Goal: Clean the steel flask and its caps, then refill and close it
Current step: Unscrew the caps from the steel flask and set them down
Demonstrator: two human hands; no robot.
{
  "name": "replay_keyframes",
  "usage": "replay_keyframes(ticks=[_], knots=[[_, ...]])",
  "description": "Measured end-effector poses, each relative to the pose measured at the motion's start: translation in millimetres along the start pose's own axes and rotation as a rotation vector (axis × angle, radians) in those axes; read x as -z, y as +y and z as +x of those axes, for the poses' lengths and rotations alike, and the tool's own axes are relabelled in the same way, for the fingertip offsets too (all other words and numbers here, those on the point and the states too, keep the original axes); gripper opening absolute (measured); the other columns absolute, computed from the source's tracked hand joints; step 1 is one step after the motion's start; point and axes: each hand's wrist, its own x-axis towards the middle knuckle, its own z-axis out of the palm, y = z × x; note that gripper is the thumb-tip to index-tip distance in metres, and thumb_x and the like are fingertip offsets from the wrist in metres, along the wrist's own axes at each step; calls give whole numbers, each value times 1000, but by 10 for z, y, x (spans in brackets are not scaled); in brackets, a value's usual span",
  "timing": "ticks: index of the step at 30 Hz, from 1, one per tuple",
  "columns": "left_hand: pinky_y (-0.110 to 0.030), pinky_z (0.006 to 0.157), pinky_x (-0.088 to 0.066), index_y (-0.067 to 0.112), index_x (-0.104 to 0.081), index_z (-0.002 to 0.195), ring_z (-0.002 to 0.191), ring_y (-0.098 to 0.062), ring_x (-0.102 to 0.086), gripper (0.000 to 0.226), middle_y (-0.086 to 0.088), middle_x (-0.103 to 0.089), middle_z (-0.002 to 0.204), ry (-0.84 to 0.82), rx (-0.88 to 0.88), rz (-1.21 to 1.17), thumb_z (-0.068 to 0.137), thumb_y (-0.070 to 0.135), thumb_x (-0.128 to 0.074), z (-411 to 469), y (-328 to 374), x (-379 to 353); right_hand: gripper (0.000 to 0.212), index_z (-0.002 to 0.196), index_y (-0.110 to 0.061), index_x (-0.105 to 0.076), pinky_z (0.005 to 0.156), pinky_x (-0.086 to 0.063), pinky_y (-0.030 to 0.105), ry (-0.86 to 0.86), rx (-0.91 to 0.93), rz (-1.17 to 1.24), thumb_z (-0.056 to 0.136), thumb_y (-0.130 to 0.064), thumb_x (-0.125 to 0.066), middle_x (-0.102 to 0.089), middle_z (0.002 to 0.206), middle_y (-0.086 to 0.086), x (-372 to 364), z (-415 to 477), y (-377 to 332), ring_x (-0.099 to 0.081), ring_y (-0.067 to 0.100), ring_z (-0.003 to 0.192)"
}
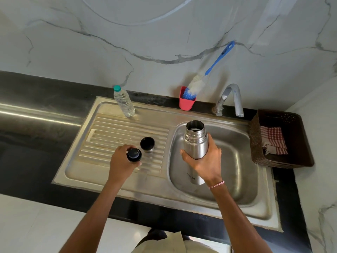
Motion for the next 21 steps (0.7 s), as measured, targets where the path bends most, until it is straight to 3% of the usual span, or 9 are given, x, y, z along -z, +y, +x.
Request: replay_keyframes(ticks=[3,10,16,21], knots=[[-37,86,-51,18,-67,116,104,-27,-65,64,-3,-66,112,15,22,56,61,19,-98,-19,-143,-160,57,105,-32,-57,77,-59,45,-12,-1,-3,61,-41,-94,-68,90,-22,-45,-3,10,-68,7,76],[-40,84,-55,21,-62,119,107,-25,-63,65,2,-63,114,-9,40,120,64,23,-96,48,-274,-432,61,109,-32,-59,78,-59,47,-19,-31,-13,59,-54,-88,-69,91,-22,-103,-23,58,-69,7,77],[-39,85,-54,20,-60,125,110,-25,-61,72,1,-63,119,-11,56,156,64,29,-97,115,-291,-575,59,107,-28,-59,75,-60,46,-13,-15,-8,61,-43,-92,-69,94,-21,-94,-18,67,-69,9,77],[-42,86,-55,19,-58,130,113,-28,-61,76,-2,-62,123,-15,21,201,66,32,-97,115,-350,-614,64,111,-32,-57,83,-58,52,-20,-53,0,60,-55,-88,-69,97,-21,-98,-41,119,-70,9,82]])
